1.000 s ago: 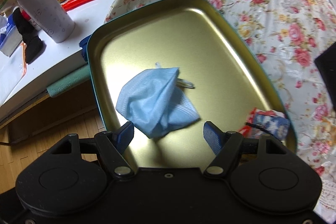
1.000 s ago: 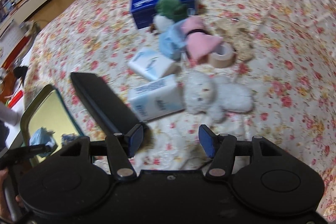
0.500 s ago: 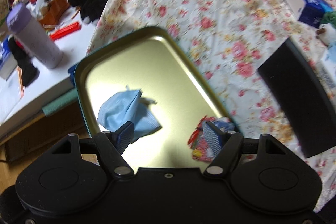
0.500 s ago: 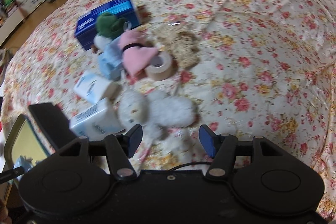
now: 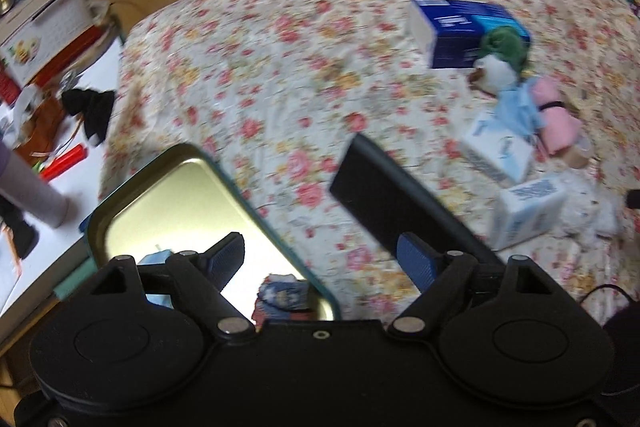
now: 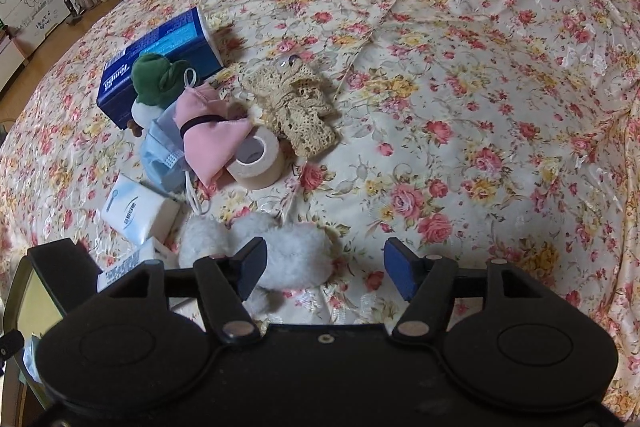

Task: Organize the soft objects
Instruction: 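Move the left tool to the white tissue pack while the right tool approaches the white plush bear, then grasp the white plush bear with the right gripper while the left gripper grasps the tissue pack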

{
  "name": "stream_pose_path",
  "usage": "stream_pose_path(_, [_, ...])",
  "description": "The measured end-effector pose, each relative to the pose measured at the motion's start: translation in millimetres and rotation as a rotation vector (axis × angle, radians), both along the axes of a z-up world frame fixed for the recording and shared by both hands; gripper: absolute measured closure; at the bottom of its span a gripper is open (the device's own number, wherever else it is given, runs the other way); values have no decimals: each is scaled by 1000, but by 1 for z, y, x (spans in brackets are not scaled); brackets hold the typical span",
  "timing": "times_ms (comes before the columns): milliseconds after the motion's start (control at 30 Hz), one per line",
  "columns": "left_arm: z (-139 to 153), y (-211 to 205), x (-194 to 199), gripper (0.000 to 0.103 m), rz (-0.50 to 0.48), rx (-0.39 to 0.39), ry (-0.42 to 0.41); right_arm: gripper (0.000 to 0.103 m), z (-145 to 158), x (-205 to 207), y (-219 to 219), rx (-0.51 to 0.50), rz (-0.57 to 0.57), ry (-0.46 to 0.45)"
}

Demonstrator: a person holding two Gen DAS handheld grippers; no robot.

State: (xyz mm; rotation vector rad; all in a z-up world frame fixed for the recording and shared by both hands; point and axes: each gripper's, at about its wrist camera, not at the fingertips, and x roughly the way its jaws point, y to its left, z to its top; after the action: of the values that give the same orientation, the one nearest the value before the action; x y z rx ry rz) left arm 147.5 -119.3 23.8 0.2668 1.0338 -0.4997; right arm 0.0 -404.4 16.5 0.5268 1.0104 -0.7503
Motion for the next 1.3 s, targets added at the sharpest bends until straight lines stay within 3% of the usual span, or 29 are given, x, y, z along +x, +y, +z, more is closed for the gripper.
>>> stream_pose_path(300, [3,-35,-28,22,-128,-3,-4,34,-15,8,14,33,80,16])
stream_pose_path(667, [-4,-42,-31,22,-116,13,15,28,-25,33,41,14,204,16])
stream_pose_path(767, [-4,-40,-30,22,-107,8,20,28,-33,47,36,-5,196,34])
stream_pose_path(867, [-4,-37,-29,22,-103,6,19,22,-36,52,22,-13,167,33])
stream_pose_path(1167, [-5,-37,-24,22,-90,-8,30,23,-23,39,-24,-94,-16,25])
stream_pose_path(1300, [-6,-39,-25,22,-95,-9,32,22,-15,30,-28,-101,-13,-22])
